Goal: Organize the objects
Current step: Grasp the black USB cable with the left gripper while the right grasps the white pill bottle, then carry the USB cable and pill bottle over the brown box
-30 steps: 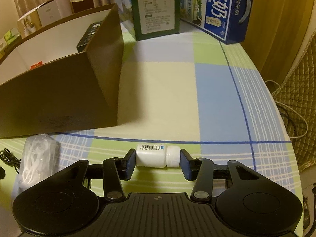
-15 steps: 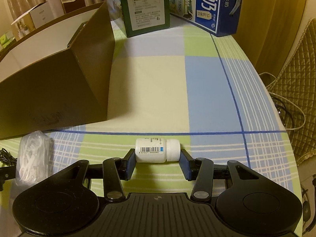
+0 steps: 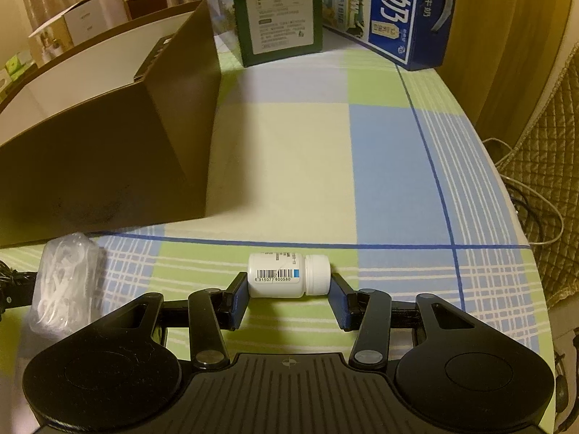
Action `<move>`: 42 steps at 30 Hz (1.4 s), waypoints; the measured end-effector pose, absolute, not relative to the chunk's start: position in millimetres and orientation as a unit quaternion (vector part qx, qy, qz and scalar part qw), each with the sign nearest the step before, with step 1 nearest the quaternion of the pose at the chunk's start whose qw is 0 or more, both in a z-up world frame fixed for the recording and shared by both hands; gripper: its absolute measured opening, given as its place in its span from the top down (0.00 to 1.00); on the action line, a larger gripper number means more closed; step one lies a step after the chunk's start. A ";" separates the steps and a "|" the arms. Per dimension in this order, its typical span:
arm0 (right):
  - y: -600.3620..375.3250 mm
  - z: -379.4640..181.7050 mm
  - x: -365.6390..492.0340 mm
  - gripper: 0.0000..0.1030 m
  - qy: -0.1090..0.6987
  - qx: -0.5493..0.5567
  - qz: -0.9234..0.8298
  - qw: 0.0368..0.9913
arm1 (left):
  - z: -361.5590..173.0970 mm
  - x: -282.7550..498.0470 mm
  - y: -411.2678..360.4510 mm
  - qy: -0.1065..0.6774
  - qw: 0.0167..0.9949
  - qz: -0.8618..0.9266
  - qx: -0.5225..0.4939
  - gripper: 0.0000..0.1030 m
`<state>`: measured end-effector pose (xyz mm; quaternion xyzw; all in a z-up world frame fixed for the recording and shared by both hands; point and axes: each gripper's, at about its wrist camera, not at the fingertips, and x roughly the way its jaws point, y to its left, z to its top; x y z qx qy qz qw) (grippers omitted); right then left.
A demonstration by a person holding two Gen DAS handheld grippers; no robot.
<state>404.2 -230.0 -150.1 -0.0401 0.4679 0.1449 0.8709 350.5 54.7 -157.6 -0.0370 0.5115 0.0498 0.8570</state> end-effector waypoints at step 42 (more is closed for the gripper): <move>-120.5 -31.5 396.5 0.57 0.353 -0.027 0.353 0.866 | -13.1 369.4 83.4 0.382 0.924 0.030 0.015 0.13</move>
